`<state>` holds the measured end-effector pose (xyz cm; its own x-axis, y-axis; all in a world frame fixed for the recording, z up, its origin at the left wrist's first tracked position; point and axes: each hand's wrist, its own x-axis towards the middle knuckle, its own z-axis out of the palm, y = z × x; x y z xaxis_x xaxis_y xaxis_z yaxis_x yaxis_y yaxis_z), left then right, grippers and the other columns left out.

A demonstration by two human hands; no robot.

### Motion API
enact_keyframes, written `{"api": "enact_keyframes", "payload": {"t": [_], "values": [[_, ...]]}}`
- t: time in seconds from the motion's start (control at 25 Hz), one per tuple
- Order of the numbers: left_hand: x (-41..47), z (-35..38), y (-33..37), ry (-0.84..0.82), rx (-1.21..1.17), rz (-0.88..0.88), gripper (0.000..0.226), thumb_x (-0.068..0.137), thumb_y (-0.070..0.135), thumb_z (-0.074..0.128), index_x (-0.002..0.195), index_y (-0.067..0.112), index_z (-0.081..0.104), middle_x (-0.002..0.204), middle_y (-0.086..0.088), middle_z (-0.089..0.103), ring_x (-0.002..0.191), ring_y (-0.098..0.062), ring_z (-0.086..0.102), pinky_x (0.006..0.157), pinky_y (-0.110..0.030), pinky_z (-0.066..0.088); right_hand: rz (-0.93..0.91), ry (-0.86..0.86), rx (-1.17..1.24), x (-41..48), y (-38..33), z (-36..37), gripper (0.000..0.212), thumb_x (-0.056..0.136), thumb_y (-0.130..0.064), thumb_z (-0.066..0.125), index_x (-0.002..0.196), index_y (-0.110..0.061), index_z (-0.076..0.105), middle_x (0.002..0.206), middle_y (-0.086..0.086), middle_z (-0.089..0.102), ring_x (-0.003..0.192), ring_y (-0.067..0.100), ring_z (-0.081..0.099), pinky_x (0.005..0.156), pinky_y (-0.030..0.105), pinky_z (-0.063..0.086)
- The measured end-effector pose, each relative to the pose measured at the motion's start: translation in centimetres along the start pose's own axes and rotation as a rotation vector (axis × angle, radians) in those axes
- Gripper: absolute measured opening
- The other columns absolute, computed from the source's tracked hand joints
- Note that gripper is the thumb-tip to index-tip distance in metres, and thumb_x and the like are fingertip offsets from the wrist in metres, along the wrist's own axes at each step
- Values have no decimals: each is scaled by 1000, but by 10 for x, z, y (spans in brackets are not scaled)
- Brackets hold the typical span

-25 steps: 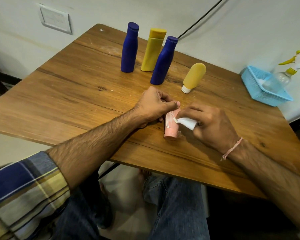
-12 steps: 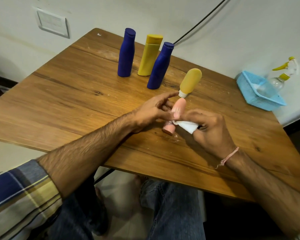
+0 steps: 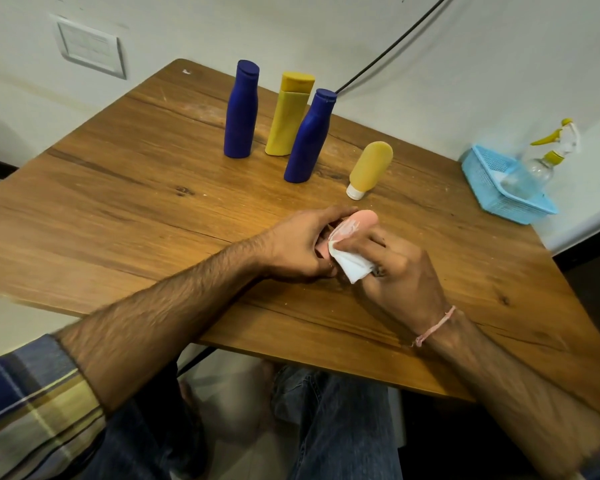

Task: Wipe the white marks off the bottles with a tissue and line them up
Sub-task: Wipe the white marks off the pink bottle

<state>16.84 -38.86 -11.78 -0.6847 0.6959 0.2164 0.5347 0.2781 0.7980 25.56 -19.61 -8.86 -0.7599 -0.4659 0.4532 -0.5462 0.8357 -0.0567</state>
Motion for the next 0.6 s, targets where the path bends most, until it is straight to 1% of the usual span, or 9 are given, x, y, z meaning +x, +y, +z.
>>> {"api": "enact_keyframes", "payload": {"t": [0.08, 0.2, 0.24, 0.36, 0.4, 0.48, 0.52, 0.56, 0.6], "values": [[0, 0, 3, 39, 15, -53, 93, 80, 14, 80, 159, 19, 32, 144, -3, 61, 128, -14, 59, 108, -30, 48, 97, 54, -66, 6, 6, -3, 28, 85, -9, 72, 112, -12, 75, 107, 8, 71, 90, 28, 68, 68, 46, 58], [0, 0, 4, 59, -13, -123, 91, 84, 10, 77, 160, 24, 29, 149, -4, 58, 136, -16, 54, 115, -32, 43, 385, 192, -110, 17, 16, -5, 32, 80, 1, 71, 109, -9, 75, 102, 10, 71, 87, 29, 66, 70, 49, 58], [-1, 0, 3, 66, -18, -127, 89, 85, 10, 76, 159, 25, 30, 149, -4, 58, 137, -16, 53, 116, -34, 42, 399, 189, -106, 18, 12, -2, 32, 79, 2, 71, 109, -9, 75, 102, 10, 71, 87, 28, 66, 71, 48, 58], [-1, 1, 4, 90, -7, -112, 84, 87, 9, 73, 158, 27, 31, 147, 1, 59, 136, -13, 54, 116, -36, 43, 234, 74, -34, 10, -8, 8, 31, 82, 0, 74, 111, -12, 76, 107, 6, 71, 94, 23, 66, 76, 37, 57], [-1, 1, 5, 87, -5, -113, 85, 88, 9, 72, 158, 29, 29, 148, 2, 58, 137, -13, 53, 116, -37, 42, 259, 80, -36, 10, -5, 7, 31, 83, -1, 73, 111, -14, 76, 108, 5, 71, 95, 21, 66, 78, 37, 57], [-1, 0, 6, 69, -1, -131, 87, 89, 8, 71, 158, 34, 25, 152, 3, 54, 141, -16, 48, 118, -39, 39, 480, 179, -89, 16, 10, 2, 35, 83, 1, 69, 111, -17, 76, 106, 2, 71, 94, 22, 65, 80, 43, 58], [-1, 0, 8, 64, -2, -140, 87, 89, 7, 71, 157, 35, 24, 153, 2, 53, 141, -18, 49, 117, -40, 40, 549, 199, -96, 18, 13, 0, 36, 82, 3, 67, 110, -18, 77, 104, 2, 72, 93, 22, 65, 79, 45, 58], [-2, 0, 9, 64, 4, -141, 86, 89, 5, 70, 156, 34, 24, 153, 2, 53, 137, -18, 52, 115, -39, 43, 515, 198, -64, 19, 11, 1, 35, 82, 3, 67, 109, -17, 77, 103, 3, 72, 92, 22, 65, 79, 43, 57], [-3, 1, 10, 68, 16, -129, 85, 89, 2, 69, 155, 32, 25, 152, 2, 54, 133, -17, 56, 111, -37, 46, 410, 171, -14, 19, 4, 4, 32, 82, 2, 68, 108, -15, 77, 104, 3, 71, 93, 21, 65, 79, 40, 57]]}}
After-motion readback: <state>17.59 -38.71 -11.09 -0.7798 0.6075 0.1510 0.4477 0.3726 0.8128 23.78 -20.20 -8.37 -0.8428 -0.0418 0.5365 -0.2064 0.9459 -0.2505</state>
